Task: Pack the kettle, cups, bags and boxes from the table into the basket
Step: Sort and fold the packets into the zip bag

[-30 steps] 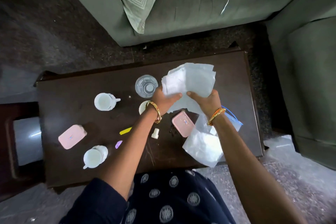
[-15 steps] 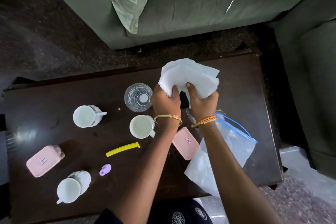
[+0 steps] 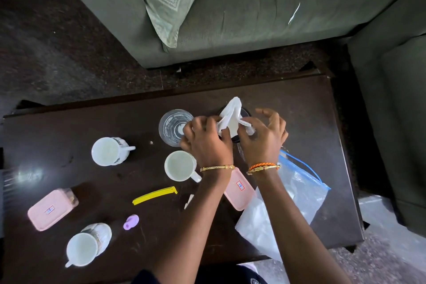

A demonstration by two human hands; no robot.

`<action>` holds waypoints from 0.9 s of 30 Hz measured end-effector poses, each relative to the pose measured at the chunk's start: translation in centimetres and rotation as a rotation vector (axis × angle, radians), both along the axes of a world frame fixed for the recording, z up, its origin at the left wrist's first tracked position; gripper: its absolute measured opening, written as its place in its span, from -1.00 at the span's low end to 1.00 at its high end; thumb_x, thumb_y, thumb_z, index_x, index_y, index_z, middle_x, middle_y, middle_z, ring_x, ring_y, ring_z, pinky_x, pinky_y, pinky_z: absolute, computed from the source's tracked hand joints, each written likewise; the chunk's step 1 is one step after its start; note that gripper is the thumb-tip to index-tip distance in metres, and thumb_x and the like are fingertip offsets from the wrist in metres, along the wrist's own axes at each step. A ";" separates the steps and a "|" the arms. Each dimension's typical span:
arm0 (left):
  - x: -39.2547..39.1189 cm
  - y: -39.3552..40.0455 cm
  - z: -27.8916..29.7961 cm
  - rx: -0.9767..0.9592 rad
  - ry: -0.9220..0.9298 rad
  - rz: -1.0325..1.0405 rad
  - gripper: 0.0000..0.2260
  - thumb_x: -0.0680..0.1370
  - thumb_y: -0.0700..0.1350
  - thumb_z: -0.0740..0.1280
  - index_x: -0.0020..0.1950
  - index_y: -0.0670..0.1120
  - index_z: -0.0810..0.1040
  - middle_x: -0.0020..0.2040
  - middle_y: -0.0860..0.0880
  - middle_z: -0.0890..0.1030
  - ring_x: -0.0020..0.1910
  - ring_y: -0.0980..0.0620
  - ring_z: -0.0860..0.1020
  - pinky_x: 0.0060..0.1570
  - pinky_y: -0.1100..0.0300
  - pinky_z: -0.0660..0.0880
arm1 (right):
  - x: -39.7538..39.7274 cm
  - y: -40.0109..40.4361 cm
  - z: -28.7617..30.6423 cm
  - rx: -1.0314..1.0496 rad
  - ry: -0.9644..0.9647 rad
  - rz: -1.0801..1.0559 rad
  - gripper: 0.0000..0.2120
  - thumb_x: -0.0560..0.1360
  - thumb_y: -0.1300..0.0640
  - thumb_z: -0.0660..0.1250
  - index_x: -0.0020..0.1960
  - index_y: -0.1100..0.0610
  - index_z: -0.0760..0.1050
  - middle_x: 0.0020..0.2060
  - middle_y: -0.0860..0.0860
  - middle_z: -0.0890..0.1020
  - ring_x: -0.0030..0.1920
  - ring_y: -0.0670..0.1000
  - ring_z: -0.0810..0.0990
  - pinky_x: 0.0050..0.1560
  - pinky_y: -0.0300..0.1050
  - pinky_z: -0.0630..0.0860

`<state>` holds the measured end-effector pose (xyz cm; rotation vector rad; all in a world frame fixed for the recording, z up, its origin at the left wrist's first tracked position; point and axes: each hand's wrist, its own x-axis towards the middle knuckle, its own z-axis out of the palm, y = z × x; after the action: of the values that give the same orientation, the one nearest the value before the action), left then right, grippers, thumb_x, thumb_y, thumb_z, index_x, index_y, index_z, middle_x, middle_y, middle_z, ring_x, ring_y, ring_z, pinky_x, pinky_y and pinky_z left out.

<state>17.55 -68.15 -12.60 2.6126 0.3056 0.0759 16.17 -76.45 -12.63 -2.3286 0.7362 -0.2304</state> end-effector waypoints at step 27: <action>-0.1 -0.9 0.3 -0.399 0.098 0.038 -0.72 0.50 -0.28 0.28 0.20 -0.19 0.38 0.18 -0.17 0.49 0.11 -0.18 0.53 -0.04 0.02 0.52 | 0.7 0.1 -1.4 0.258 0.146 -0.262 -0.72 0.35 0.18 0.44 0.01 0.20 0.47 -0.05 0.08 0.51 -0.36 -0.20 0.37 -0.45 -0.56 0.25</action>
<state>17.41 -69.08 -12.35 2.2179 0.3637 -0.0924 16.87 -76.39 -14.07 -2.0174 1.0784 -0.0740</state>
